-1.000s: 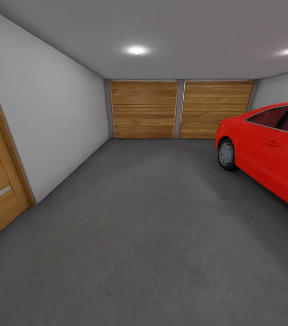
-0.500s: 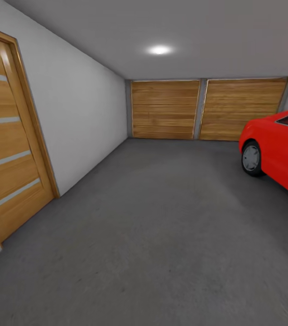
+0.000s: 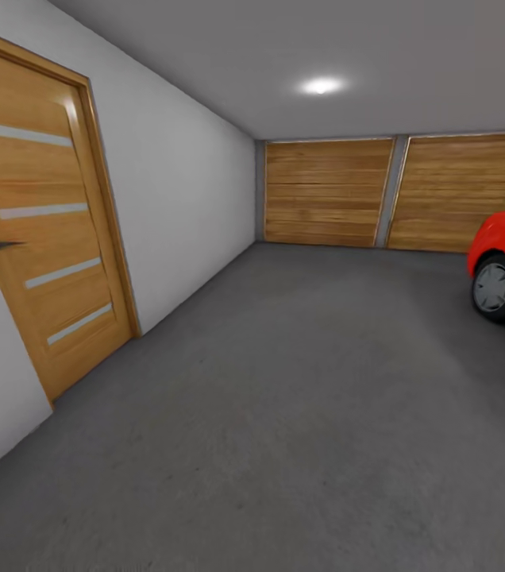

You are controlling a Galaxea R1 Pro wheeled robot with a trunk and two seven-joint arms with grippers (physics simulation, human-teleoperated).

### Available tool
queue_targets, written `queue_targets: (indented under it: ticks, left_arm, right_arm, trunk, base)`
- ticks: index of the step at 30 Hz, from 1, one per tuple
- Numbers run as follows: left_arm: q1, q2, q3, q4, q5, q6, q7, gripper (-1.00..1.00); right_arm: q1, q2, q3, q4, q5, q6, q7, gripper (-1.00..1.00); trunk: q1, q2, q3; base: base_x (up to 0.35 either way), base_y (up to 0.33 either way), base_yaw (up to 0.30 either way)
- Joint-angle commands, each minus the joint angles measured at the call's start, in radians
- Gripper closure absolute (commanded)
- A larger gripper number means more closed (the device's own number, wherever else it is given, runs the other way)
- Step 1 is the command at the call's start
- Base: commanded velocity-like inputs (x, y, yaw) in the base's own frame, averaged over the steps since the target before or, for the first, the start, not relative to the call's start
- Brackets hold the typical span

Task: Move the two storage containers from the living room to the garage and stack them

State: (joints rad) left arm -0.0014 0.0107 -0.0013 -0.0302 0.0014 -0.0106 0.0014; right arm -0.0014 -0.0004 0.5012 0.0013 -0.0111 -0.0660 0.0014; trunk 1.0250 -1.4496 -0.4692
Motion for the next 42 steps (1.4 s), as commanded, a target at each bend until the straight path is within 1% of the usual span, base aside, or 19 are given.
queue_targets:
  ticks: [1,8,15,22,29,42]
  left_arm:
    - [0.000,0.000,0.000,-0.001,0.000,-0.001,0.000,-1.00]
    - [0.000,0.000,0.000,-0.001,0.000,-0.001,0.000,-1.00]
    - [0.000,-0.001,0.000,-0.001,0.000,-0.001,0.000,-1.00]
    - [0.000,-0.001,0.002,-0.002,0.000,-0.002,0.000,-1.00]
    - [0.000,-0.006,0.007,-0.004,0.007,-0.002,0.000,-1.00]
    - [0.000,-0.004,0.007,-0.004,0.009,-0.002,0.000,-1.00]
  right_arm:
    - [0.000,-0.001,0.002,0.000,-0.001,-0.002,0.000,-1.00]
    - [0.000,0.002,0.003,0.000,-0.001,-0.001,0.000,-1.00]
    - [0.000,-0.006,0.002,0.000,-0.001,-0.003,0.000,-1.00]
    - [0.000,-0.004,0.002,0.000,-0.001,-0.003,0.000,-1.00]
    - [0.000,-0.006,0.002,0.000,-0.001,-0.003,0.000,-1.00]
    - [0.000,-0.004,0.003,0.000,0.000,0.000,0.002,-1.00]
  trunk:
    - [0.000,0.000,-0.001]
    - [0.000,0.000,-0.001]
    - [0.000,0.000,-0.001]
    - [0.000,0.000,-0.001]
    - [0.000,0.000,-0.001]
    - [0.000,0.000,-0.001]
  base:
    - [0.000,0.000,0.276]
    - [0.000,0.000,0.276]
    - [0.000,0.000,0.276]
    - [0.000,0.000,0.261]
    - [0.000,0.000,0.035]
    - [0.000,0.000,0.000]
